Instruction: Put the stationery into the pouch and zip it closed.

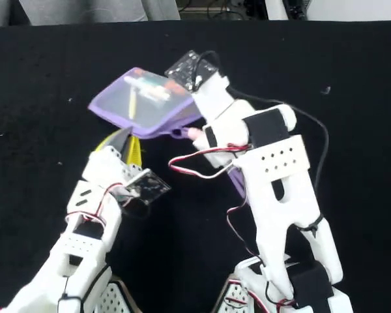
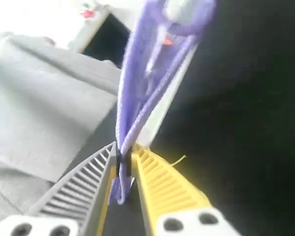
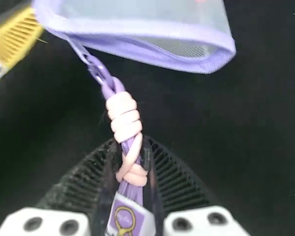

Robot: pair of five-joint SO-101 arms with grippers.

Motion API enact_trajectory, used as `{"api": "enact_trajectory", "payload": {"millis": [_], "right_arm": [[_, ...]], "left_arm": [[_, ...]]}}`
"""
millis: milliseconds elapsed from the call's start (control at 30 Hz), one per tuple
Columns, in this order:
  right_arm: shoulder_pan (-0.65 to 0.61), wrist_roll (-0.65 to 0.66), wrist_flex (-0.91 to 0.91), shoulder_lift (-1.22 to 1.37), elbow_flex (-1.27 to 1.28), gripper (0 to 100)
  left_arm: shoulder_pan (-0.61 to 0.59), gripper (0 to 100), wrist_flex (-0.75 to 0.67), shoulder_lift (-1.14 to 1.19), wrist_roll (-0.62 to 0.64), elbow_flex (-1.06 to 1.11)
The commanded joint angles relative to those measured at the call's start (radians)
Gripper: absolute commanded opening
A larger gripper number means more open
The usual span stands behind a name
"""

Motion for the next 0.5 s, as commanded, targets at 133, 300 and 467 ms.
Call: {"api": "enact_trajectory", "payload": {"millis": [133, 300, 467], "right_arm": [[0.121, 0.006, -0.1, -0.05, -0.067, 1.1], [0.181, 0.006, -0.167, -0.05, -0.07, 1.1], [0.239, 0.006, -0.203, -0.048, -0.062, 1.1]], "left_arm": [[-0.09, 3, 0.285, -0.356, 0.087, 0.042], [-0.088, 3, 0.549, -0.624, 0.091, 0.05], [-0.087, 3, 0.804, -0.872, 0.091, 0.047]]}}
